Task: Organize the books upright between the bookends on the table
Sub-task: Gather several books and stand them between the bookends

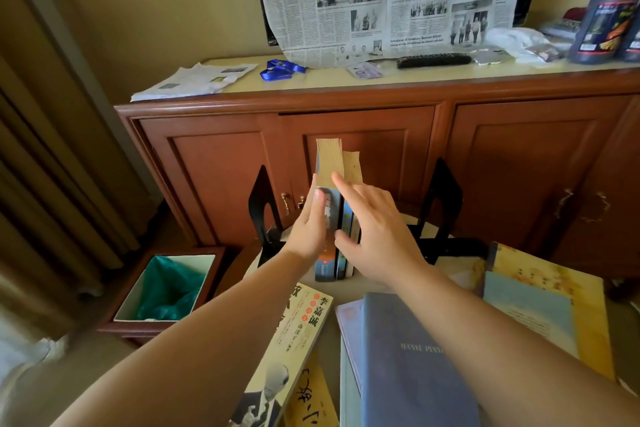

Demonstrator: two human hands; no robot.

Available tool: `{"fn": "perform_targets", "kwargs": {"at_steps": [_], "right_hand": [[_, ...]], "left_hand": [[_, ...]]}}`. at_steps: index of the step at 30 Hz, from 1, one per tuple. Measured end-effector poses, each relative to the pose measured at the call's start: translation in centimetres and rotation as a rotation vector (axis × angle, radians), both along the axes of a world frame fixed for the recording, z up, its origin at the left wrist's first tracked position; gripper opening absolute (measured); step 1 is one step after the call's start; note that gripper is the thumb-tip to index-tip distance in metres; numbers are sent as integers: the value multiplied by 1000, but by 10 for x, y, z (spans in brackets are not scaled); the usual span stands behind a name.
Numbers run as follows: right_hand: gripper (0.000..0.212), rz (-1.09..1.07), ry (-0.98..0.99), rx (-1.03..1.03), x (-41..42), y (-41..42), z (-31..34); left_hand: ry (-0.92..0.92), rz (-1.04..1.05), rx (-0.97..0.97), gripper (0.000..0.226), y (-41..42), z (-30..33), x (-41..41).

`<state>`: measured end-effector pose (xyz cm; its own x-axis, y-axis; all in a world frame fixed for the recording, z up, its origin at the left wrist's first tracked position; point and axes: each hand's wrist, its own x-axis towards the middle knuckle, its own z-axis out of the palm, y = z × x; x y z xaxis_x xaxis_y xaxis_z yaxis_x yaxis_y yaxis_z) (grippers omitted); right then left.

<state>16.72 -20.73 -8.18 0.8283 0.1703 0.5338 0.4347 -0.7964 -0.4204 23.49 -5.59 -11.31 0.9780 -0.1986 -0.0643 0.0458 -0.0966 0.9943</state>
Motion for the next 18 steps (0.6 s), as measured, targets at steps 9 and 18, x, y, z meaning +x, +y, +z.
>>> {"fn": "perform_targets", "kwargs": {"at_steps": [9, 18], "right_hand": [[80, -161, -34, -181, 5, 7, 6], [92, -235, 0, -213, 0, 14, 7]], "left_hand": [[153, 9, 8, 71, 9, 22, -12], [9, 58, 871, 34, 84, 7, -56]]}}
